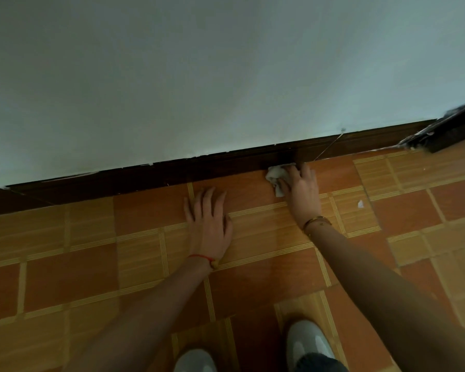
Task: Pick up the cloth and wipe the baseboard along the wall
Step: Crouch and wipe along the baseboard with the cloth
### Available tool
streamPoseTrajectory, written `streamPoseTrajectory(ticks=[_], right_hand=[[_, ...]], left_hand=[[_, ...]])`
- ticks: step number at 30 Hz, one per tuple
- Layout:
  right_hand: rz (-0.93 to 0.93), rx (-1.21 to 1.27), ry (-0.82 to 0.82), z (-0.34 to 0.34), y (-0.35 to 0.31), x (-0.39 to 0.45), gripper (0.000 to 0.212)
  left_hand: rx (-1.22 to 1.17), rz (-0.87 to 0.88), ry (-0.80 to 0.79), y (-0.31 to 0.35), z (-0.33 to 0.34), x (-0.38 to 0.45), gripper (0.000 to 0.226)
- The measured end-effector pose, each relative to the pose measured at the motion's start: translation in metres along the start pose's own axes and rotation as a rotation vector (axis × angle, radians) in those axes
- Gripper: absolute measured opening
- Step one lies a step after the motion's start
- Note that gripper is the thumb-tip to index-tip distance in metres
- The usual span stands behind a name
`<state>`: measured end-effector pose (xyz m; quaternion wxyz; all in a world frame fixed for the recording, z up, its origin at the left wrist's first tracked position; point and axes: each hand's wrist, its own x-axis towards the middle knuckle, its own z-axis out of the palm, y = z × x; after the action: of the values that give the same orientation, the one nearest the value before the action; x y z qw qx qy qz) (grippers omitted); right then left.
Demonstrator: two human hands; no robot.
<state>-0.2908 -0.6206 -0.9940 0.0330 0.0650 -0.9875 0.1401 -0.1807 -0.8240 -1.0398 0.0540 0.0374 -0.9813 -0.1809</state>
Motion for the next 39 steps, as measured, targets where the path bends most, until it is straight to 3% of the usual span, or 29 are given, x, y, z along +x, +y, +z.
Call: streamPoseTrajectory(ticks=[7, 16, 18, 23, 25, 30, 35, 39], right_hand=[[0.132, 0.075, 0.005, 0.002, 0.003, 0.004, 0.035], [-0.301, 0.222, -0.122, 0.009, -0.038, -0.011, 0.035], [-0.202, 0.372, -0.028, 0.002, -0.026, -0.012, 0.030], [0.331, 0.706, 0.389, -0.032, 0.008, -0.003, 0.025], [0.429, 0.814, 0.508, -0.039, 0.011, 0.009, 0.027], [0.488, 0.987, 0.536, -0.037, -0.023, 0.024, 0.030], [0.385, 1.010, 0.405, -0.024, -0.043, 0.008, 0.031], [0.483, 1.018, 0.508, -0.031, -0.025, 0.019, 0.028]], left_hand=[[0.042, -0.004, -0.003, 0.001, 0.002, -0.002, 0.055], [0.112, 0.003, -0.023, 0.004, 0.001, -0.001, 0.055], [0.112, 0.005, -0.023, 0.006, 0.001, -0.002, 0.055], [0.105, -0.009, -0.015, 0.011, 0.002, -0.003, 0.055], [0.123, -0.014, -0.026, 0.011, 0.001, -0.003, 0.056], [0.139, -0.046, -0.087, 0.013, -0.004, -0.003, 0.058], [0.142, -0.057, -0.143, 0.015, -0.006, -0.003, 0.060], [0.133, -0.064, -0.169, 0.014, -0.008, -0.005, 0.061]])
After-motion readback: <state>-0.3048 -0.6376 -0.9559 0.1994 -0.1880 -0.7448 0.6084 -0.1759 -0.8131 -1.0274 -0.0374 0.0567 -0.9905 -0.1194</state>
